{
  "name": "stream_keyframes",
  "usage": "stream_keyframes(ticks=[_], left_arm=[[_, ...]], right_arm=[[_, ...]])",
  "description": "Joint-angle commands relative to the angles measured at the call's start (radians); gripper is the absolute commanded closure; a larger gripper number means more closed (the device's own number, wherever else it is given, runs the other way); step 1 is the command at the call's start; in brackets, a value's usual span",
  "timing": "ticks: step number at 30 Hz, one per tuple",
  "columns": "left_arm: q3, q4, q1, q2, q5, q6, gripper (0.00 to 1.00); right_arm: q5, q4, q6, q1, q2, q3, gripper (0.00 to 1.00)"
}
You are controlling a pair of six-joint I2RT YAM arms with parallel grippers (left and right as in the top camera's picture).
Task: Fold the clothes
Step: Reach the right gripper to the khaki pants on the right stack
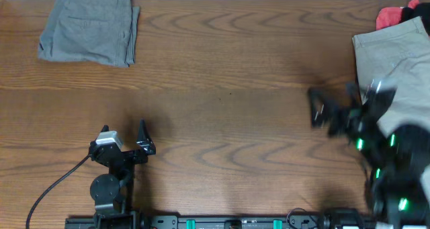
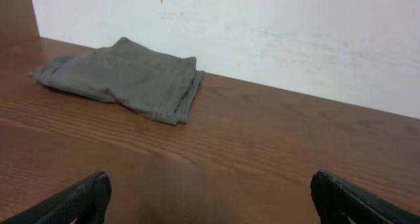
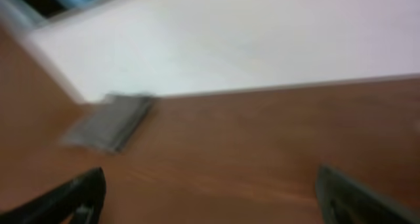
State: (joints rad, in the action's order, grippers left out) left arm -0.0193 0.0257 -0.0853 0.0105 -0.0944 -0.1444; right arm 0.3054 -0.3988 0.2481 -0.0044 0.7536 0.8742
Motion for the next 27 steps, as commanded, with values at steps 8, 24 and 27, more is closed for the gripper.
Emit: stream_keyframes(ticks=[8, 24, 27], left_arm=[[0.015, 0.036, -0.006, -0.006, -0.017, 0.016, 0.02], [0.015, 0.036, -0.006, -0.006, -0.017, 0.016, 0.02], [0.015, 0.036, -0.006, -0.006, -0.017, 0.016, 0.02]], right_arm=[[-0.558, -0.367, -0.215, -0.01, 0.755, 0.698, 0.01], [-0.842, -0.379, -0.499, -0.076, 1.375, 1.02, 0.04], [-0.905, -0.35, -0.552, -0.086, 1.452, 1.04, 0.04]])
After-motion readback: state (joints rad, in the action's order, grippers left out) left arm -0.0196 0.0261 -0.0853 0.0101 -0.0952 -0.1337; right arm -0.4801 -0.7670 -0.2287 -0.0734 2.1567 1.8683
